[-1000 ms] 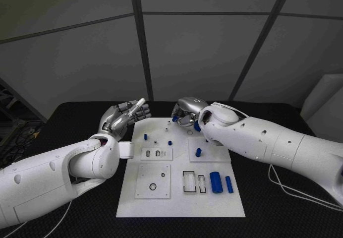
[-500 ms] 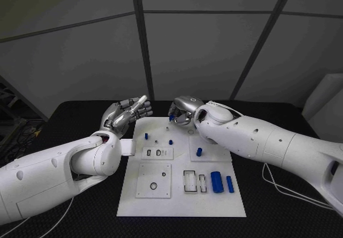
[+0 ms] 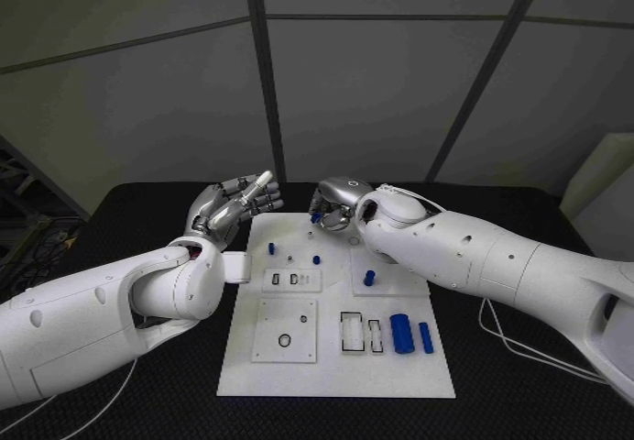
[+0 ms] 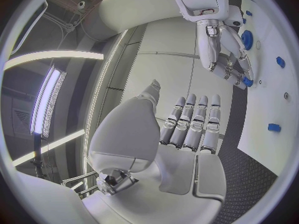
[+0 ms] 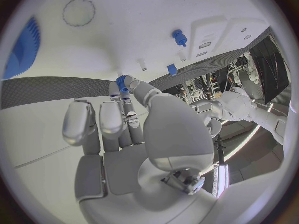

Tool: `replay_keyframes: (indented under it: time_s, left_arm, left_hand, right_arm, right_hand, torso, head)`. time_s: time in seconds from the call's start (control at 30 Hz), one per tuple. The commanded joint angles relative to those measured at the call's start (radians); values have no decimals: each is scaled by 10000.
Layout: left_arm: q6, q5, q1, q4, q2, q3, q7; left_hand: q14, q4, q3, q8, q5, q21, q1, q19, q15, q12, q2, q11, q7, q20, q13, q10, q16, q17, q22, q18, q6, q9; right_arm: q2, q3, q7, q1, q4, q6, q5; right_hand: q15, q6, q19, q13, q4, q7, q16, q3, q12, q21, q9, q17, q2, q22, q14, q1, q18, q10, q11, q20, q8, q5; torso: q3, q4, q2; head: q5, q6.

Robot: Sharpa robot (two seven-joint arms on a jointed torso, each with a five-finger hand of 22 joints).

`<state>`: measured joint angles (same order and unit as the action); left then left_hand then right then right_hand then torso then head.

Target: Assemble the parts on the task board

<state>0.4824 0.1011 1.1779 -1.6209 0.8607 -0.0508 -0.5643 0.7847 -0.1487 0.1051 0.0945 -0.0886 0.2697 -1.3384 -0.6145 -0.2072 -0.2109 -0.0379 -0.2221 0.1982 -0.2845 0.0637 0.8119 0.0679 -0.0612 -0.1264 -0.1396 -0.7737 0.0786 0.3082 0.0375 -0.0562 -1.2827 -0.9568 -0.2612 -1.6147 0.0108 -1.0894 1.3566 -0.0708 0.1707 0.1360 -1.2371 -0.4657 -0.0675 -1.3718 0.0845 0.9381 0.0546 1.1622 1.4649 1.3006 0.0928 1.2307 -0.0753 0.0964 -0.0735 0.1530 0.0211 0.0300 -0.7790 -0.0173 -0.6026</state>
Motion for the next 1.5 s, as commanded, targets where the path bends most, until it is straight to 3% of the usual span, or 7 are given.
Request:
replay_keyframes:
  time_s: [0.03, 0.43, 0.83, 0.97, 1.2, 1.43, 1.5]
  left_arm:
    - [-89, -93, 37, -47, 17, -14, -61]
    - [-104, -93, 89, -92, 31, -14, -34]
    - [-117, -93, 116, -98, 53, -14, -7]
    - [-129, -93, 121, -90, 88, -14, -3]
    - [-159, -93, 127, -79, 200, -13, 6]
    - [-213, -108, 128, -113, 367, -11, 87]
    - [-236, -115, 128, -108, 388, -11, 103]
  left_hand:
    - [-54, 52, -17, -59, -20, 63, 37, -70, -3, 42, 99, -52, 681, -25, -11, 8, -62, 17, 10, -149, 64, -12]
    - [-122, 75, -22, -68, -22, 62, 37, -68, -5, 54, 102, -55, 684, -25, -10, 5, -78, 21, 15, -145, 67, -16]
    - [-164, 86, -25, -73, -22, 61, 37, -65, -6, 60, 105, -56, 685, -24, -10, 3, -87, 24, 19, -143, 75, -19]
    - [-164, 86, -25, -73, -22, 61, 37, -65, -6, 60, 105, -56, 685, -24, -10, 3, -87, 24, 19, -143, 75, -19]
    - [-202, 99, -28, -78, -22, 59, 37, -62, -9, 66, 105, -58, 686, -24, -10, 0, -95, 26, 23, -141, 76, -21]
    - [-212, 127, -33, -84, -25, 57, 28, -57, -9, 75, 101, -58, 683, -22, -9, -1, -98, 26, 28, -138, 69, -23]
    - [-212, 127, -33, -84, -25, 57, 28, -57, -9, 75, 101, -58, 683, -22, -9, -1, -98, 26, 28, -138, 69, -23]
  right_arm:
    - [-38, 6, -112, -28, 55, 404, -149]
    - [-192, 6, -129, -27, 311, 318, -241]
    - [-117, 6, -2, -26, 153, 122, -233]
    - [247, 5, 17, -25, -327, -227, -132]
    - [1774, 6, -87, -18, -1955, -889, 814]
    - [3483, 8, -971, -16, -3393, -881, 1692]
    - [3730, 7, -1164, -15, -3525, -811, 1856]
  right_hand:
    - [10, -6, -32, 17, -83, 39, -5, -1, 68, -44, 17, -20, 63, -11, 44, -80, -129, -76, 4, 3, 59, -20]
    - [-65, 98, -166, 52, -171, 79, 34, 5, 78, 38, 3, -141, 219, -183, -3, -213, -94, -374, -62, 65, 100, -73]
    - [-334, 890, -934, 57, -256, 314, 771, 412, 59, 729, -153, -1366, 726, -1451, -339, -255, 154, -1949, -387, 341, 120, -167]
    - [-343, 1062, -1080, 44, -309, 294, 918, 662, 50, 902, -160, -1593, 787, -1745, -372, -166, 208, -2175, -403, 355, 110, -176]
    - [-303, 798, -877, -67, -484, 321, 750, 786, -211, 775, -98, -1326, 653, -1477, -251, -110, 154, -1550, -335, 332, 22, -104]
    - [198, 921, 292, -808, -1228, -107, -615, 1405, -1350, -297, -106, 800, 1218, 526, 261, -780, -220, 1122, 314, -97, 74, -276]
    - [332, 912, 797, -1151, -1444, -218, -398, 1583, -1630, -764, -92, 327, 1295, 1446, 151, -734, -399, 1495, 457, -259, 67, -292]
  torso:
    - [-2, -10, -3]
    - [4, -5, -9]
    - [4, -22, -5]
    - [-8, -45, 2]
    - [-19, -115, 21]
    - [-76, -341, 77]
    - [-90, -369, 84]
  head:
    - [11, -25]
    - [33, -72]
    - [41, -82]
    - [57, -69]
    - [42, -6]
    - [73, 92]
    - [67, 96]
